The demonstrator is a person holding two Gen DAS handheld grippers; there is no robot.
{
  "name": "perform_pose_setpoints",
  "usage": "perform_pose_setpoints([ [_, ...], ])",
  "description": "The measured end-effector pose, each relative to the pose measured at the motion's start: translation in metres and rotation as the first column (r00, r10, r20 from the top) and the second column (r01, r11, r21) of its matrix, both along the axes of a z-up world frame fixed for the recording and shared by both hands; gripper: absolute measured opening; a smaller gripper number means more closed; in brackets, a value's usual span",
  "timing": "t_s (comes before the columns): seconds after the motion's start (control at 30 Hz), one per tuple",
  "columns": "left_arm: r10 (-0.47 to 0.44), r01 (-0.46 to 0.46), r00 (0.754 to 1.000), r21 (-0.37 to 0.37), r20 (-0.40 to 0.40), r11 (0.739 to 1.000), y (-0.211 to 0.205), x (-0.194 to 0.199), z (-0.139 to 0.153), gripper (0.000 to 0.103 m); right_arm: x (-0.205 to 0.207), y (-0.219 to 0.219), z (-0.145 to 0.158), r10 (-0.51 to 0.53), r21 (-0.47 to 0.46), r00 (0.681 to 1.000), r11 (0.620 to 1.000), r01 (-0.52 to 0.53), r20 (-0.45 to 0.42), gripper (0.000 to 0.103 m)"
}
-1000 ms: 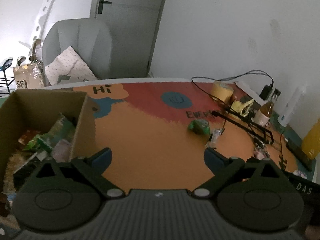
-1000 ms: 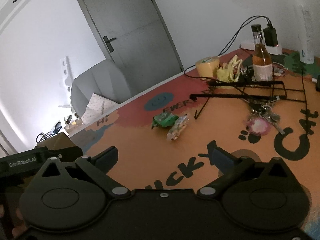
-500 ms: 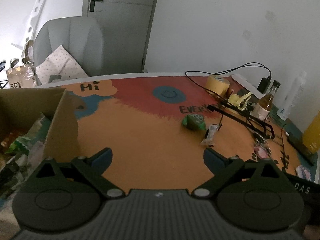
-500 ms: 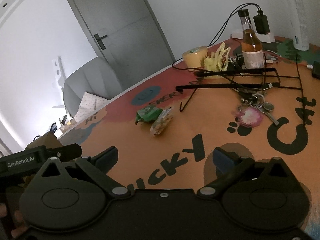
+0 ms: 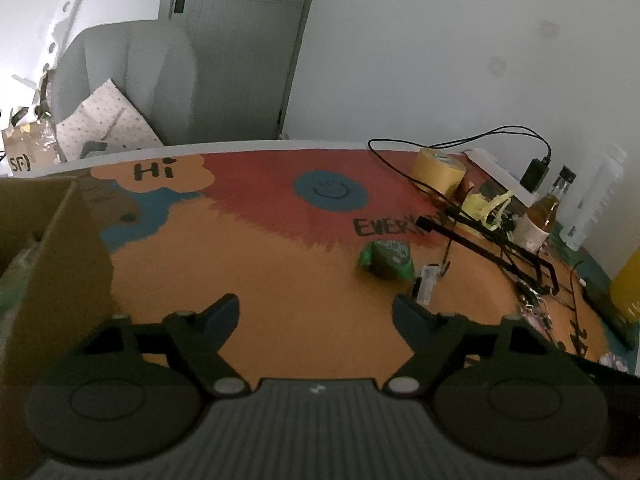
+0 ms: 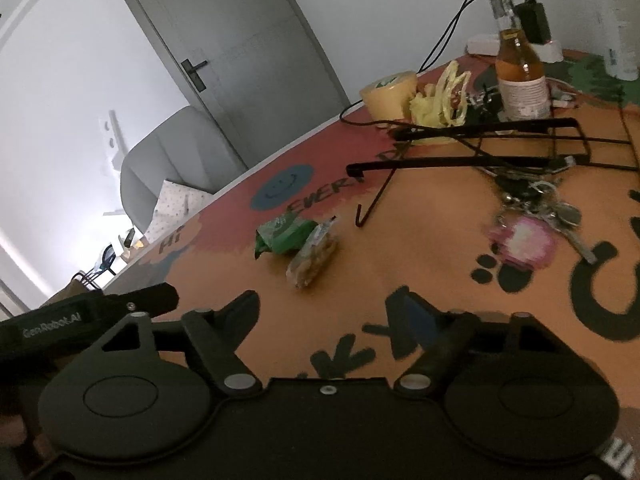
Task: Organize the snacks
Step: 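Grasp the green packet with the left tool while the right tool grasps the small white bar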
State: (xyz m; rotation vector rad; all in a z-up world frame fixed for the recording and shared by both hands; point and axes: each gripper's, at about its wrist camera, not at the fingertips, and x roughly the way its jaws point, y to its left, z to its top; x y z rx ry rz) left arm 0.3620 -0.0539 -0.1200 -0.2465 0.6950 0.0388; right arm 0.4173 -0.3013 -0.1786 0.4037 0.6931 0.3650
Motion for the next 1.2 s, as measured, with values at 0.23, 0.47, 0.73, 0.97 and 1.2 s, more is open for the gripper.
perform_pose_setpoints([
  [0.23,-0.004,0.004,1.0,-0.009,-0.018,1.0,0.0,0.023,-0.006,0.072,0.027,0.011,0.0,0.02,0.006,1.0,1.0,-0.02,-0.015,0.066],
  [0.47,0.011,-0.012,1.0,-0.02,-0.014,1.0,0.005,0.039,-0.006,0.07,0.045,0.026,-0.001,0.04,-0.014,0.999,0.999,-0.041,-0.026,0.058],
  [0.73,0.008,-0.009,1.0,-0.027,-0.014,1.0,0.002,0.053,-0.009,0.07,0.05,0.037,-0.007,0.047,-0.059,0.999,0.997,-0.047,-0.015,0.023],
  [0.97,-0.024,0.023,1.0,-0.034,-0.012,0.999,-0.013,0.062,-0.013,0.07,0.049,0.022,-0.008,0.021,-0.046,1.0,0.999,-0.022,-0.011,0.016],
  [1.2,-0.017,0.016,1.0,-0.053,-0.022,0.998,-0.025,0.07,-0.021,0.074,0.048,0.006,-0.009,0.012,-0.042,1.0,0.999,-0.013,-0.008,0.016],
])
